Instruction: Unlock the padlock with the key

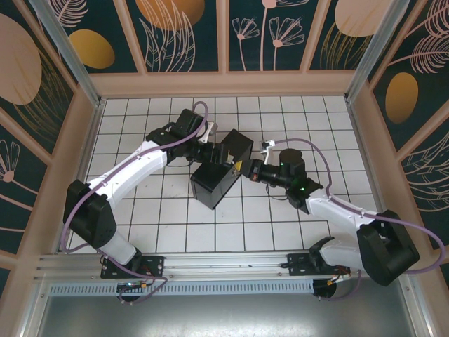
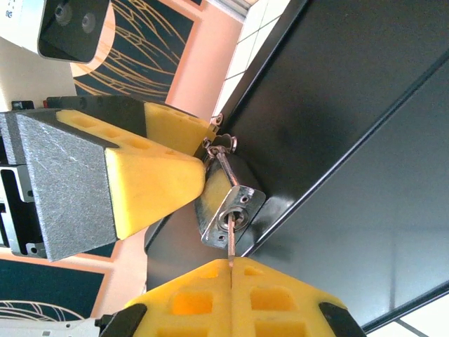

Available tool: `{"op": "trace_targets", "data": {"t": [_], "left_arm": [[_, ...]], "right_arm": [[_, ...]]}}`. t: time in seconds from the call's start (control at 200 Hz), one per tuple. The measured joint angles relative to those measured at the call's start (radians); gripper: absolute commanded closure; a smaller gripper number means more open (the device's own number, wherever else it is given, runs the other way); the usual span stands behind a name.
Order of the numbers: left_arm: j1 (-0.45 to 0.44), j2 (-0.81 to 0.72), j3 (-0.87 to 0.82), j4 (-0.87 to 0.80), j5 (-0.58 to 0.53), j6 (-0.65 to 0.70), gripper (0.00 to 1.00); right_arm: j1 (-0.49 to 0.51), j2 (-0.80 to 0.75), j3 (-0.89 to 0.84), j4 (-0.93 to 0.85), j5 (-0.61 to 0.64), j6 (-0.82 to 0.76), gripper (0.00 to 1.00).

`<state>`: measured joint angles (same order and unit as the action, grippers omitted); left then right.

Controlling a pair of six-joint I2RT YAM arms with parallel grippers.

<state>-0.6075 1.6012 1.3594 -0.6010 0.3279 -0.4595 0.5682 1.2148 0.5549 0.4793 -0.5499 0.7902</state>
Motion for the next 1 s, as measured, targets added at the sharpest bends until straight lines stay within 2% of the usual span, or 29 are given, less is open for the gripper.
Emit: {"op": "trace_targets", "data": {"t": [0.18,0.385,0.646,1.001], "left_arm": [[0.000,0.005,0.011,-0.010,0.000,0.006,0.29],[0.000,0.007,0.014,-0.013,0.008,0.015,0.22],[0.000,0.010,0.014,-0.012,0.015,0.026,0.28],[0.001,0.013,0.002,0.024,0.034,0.060,0.29]], "right_arm": [[-0.011,0.002,0.037,-0.072,-0.033,-0.028,1.00],[-0.019,0.010,0.054,-0.103,-0.058,-0.035,1.00],[-0.033,0.014,0.065,-0.127,-0.090,-0.060,1.00],[-0.104,0.057,0.161,-0.270,-0.232,-0.140,1.00]]}}
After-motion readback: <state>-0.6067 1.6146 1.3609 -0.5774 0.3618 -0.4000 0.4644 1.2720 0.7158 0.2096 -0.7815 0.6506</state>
